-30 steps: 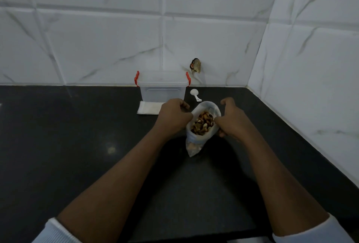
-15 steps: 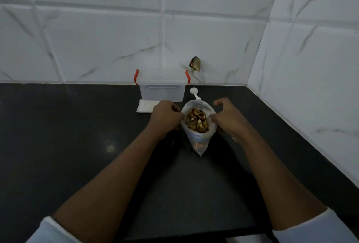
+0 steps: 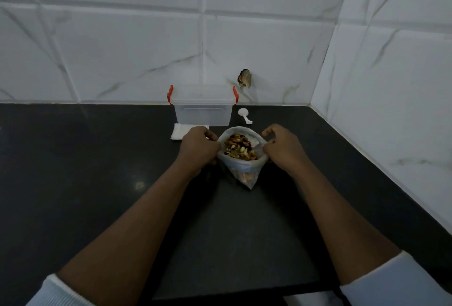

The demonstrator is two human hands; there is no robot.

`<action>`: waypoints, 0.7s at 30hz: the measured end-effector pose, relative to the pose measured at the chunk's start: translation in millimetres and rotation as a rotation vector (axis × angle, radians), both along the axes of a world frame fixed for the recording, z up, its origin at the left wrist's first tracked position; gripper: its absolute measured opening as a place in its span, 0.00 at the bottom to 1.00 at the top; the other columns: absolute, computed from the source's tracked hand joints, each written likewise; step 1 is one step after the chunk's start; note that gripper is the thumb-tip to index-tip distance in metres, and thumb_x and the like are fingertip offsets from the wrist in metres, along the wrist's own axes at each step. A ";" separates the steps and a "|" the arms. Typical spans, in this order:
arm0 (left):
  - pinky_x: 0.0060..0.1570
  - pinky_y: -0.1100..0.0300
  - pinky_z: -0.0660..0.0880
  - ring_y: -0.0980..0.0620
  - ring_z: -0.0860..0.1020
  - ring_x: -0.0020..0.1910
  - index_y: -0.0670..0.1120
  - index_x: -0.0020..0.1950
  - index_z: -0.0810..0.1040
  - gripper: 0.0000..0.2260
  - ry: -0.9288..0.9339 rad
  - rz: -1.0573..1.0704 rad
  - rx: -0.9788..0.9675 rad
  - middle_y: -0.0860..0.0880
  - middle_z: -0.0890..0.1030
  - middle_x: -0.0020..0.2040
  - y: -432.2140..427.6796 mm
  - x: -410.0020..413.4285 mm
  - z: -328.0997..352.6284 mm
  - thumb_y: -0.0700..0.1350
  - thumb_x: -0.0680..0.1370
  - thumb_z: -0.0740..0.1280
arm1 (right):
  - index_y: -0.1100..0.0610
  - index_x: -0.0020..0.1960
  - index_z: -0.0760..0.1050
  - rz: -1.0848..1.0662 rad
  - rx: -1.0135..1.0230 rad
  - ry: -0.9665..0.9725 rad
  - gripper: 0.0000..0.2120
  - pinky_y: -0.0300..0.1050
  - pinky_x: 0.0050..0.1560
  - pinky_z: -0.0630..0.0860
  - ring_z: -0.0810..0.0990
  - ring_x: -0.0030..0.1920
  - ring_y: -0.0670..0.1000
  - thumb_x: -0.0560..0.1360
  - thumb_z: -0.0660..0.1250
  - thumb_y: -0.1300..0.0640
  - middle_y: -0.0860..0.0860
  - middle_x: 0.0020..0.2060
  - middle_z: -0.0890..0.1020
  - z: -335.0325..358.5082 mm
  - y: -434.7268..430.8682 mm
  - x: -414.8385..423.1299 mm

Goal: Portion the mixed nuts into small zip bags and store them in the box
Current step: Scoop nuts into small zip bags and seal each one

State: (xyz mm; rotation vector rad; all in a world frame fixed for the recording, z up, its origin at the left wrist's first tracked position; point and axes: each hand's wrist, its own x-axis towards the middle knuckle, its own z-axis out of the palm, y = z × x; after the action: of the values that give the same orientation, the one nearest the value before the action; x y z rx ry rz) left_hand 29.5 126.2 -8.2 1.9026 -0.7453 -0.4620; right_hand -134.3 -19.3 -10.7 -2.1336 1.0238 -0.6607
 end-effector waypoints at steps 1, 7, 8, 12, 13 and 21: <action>0.38 0.57 0.83 0.47 0.84 0.44 0.47 0.52 0.77 0.07 0.005 -0.032 0.010 0.46 0.81 0.51 -0.6 -0.4 -1.1 0.38 0.77 0.71 | 0.52 0.57 0.77 -0.007 -0.012 0.027 0.11 0.54 0.48 0.84 0.83 0.45 0.51 0.76 0.70 0.61 0.51 0.48 0.82 -1.0 -0.9 0.1; 0.33 0.55 0.82 0.46 0.84 0.38 0.45 0.51 0.79 0.06 -0.046 -0.029 -0.086 0.46 0.83 0.47 -1.5 -1.1 -7.1 0.47 0.80 0.67 | 0.53 0.52 0.79 -0.026 0.067 0.050 0.04 0.50 0.39 0.84 0.84 0.45 0.54 0.77 0.68 0.58 0.53 0.46 0.83 6.9 -6.2 5.9; 0.33 0.53 0.83 0.46 0.84 0.35 0.44 0.51 0.79 0.09 -0.058 -0.004 -0.101 0.45 0.84 0.45 -2.1 -0.7 -8.2 0.50 0.81 0.67 | 0.53 0.50 0.79 -0.026 0.062 0.056 0.03 0.51 0.39 0.84 0.84 0.44 0.54 0.77 0.68 0.57 0.53 0.45 0.83 10.9 -11.2 8.8; 0.34 0.45 0.82 0.42 0.84 0.32 0.40 0.50 0.79 0.18 0.025 0.019 -0.132 0.42 0.84 0.42 -8.8 4.1 -7.0 0.56 0.82 0.64 | 0.54 0.52 0.82 0.057 -0.174 0.120 0.05 0.50 0.52 0.81 0.83 0.49 0.53 0.78 0.68 0.57 0.52 0.49 0.85 25.2 -38.8 29.3; 0.35 0.43 0.82 0.43 0.84 0.32 0.39 0.50 0.79 0.20 0.039 0.018 -0.125 0.42 0.84 0.42 -10.5 5.6 -6.8 0.56 0.82 0.64 | 0.55 0.53 0.82 0.073 -0.236 0.138 0.06 0.48 0.53 0.79 0.83 0.50 0.53 0.78 0.68 0.58 0.53 0.50 0.85 25.9 -46.0 36.2; 0.24 0.61 0.76 0.50 0.80 0.26 0.42 0.45 0.79 0.17 -0.166 0.026 -0.156 0.44 0.82 0.38 -19.5 7.0 -17.5 0.53 0.85 0.61 | 0.61 0.57 0.82 0.167 -0.419 0.305 0.11 0.46 0.47 0.74 0.82 0.50 0.56 0.80 0.68 0.57 0.58 0.53 0.84 7.0 -95.8 94.7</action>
State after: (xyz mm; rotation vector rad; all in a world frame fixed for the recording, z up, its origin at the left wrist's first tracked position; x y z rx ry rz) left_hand 36.5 106.8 -25.7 1.8168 -0.8390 -0.2245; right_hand -39.6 -115.0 -3.7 -2.7181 0.9034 -0.5110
